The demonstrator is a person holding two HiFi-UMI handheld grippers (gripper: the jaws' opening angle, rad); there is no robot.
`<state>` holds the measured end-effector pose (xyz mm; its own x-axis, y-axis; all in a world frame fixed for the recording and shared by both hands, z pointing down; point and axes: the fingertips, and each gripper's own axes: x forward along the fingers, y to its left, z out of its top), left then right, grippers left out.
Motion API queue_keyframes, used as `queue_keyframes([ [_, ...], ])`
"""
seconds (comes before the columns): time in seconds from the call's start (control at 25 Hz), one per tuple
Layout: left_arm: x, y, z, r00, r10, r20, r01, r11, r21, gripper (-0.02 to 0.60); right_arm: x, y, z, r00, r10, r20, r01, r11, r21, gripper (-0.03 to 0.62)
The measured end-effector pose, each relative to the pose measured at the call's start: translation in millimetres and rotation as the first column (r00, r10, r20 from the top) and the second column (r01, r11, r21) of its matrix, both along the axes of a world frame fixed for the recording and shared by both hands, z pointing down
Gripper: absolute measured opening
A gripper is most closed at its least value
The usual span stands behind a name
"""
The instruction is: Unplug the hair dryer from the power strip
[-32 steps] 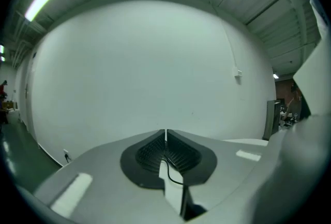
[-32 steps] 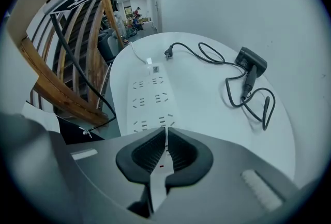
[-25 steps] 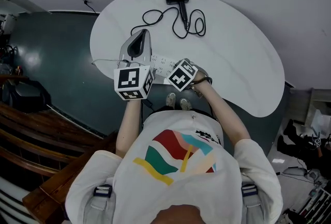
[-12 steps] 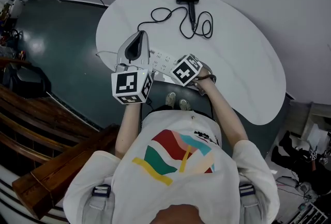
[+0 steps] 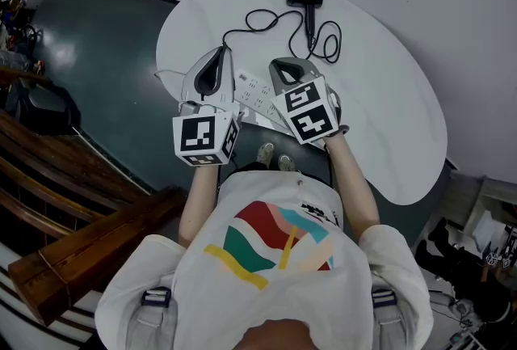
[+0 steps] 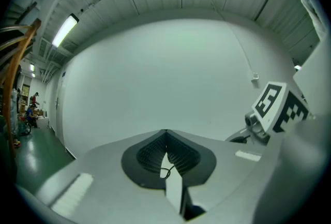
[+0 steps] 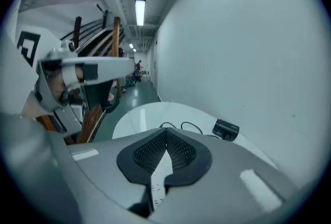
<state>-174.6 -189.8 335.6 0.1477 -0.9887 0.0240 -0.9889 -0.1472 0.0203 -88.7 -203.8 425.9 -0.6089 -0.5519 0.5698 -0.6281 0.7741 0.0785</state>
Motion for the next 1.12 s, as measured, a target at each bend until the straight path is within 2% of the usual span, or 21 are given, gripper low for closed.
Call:
queue_keyframes([
  [0.16,-3.2,6.5,-5.8,1.0,-0.016,0.016,0.016,1.0,0.013,0.0,0.0,2.6,-46.9,0.986,0.035,0.163,-0.052,0.993,0.102,0.015],
  [0.4,0.0,12.0,-3.5,0.999,-0.032,0.032,0.031,0.999,0.026,0.0,14.2,7.6,-87.2,0.939,0.056,0.34,-0.144,0.96,0.241,0.014],
  [0.8,4.5,19.9,-12.5,0.999,-0.032,0.031,0.03,0.997,0.065,0.0,24.9,21.2,-87.1,0.908,0.053,0.416,-0.19,0.936,0.295,0.012],
  [1.12,0.0,26.0,-9.2,0.999,-0.046,0.027,0.044,0.997,0.061,0.0,25.3,27.5,-91.1,0.902,0.043,0.429,-0.197,0.926,0.322,0.012],
])
